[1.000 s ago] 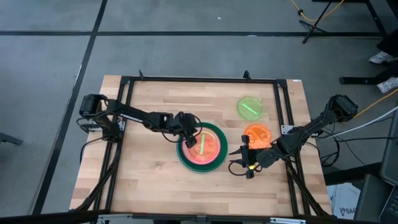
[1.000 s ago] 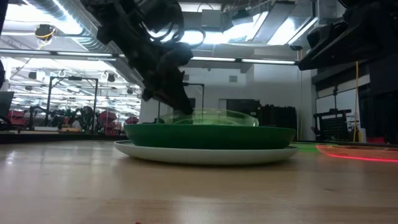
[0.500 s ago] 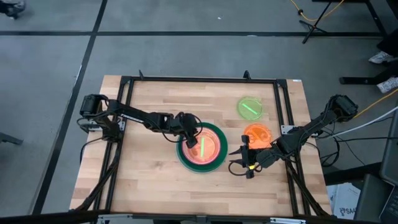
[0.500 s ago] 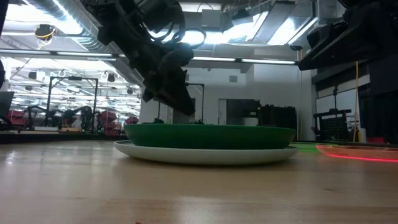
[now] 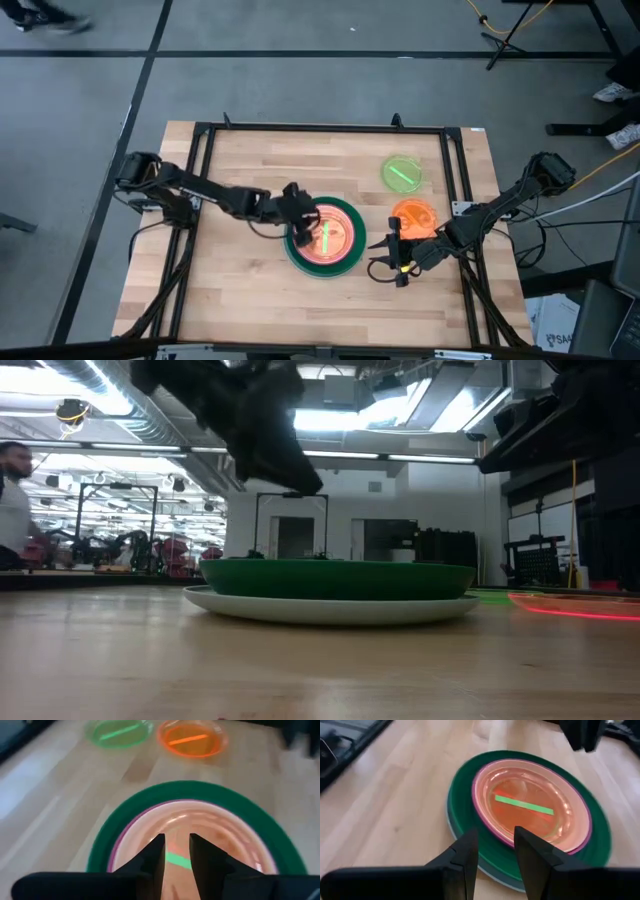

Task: Stack plastic plates
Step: Stack the light green plate on top of the light green plate

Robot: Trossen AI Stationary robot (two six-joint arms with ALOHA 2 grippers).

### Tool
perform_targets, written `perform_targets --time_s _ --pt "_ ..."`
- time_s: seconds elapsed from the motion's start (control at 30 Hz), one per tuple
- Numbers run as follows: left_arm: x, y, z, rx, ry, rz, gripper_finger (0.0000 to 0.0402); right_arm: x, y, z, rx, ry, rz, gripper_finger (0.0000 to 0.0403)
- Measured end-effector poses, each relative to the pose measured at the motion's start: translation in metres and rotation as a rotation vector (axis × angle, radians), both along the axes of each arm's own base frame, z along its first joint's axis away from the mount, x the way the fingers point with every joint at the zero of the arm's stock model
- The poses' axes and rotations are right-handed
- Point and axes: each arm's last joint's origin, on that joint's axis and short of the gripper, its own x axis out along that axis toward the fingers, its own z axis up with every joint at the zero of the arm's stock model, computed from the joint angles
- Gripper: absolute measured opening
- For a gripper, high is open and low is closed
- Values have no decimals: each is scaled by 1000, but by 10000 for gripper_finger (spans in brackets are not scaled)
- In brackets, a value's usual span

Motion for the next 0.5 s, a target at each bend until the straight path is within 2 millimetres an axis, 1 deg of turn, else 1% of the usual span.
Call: perform_targets --time_s 0.07,0.27,0.37,0.5 --pt "-1 -14 2 41 -18 -37 82 1 -1 3 -35 7 -33 117" --pt "-5 -55 4 98 -81 -114 83 6 -7 19 -127 28 -148 117" --pt "-7 -72 4 107 -110 -133 83 10 -17 22 -146 77 -197 117" --pt "-6 -91 -4 105 -140 -180 83 11 -37 15 -153 172 -285 117"
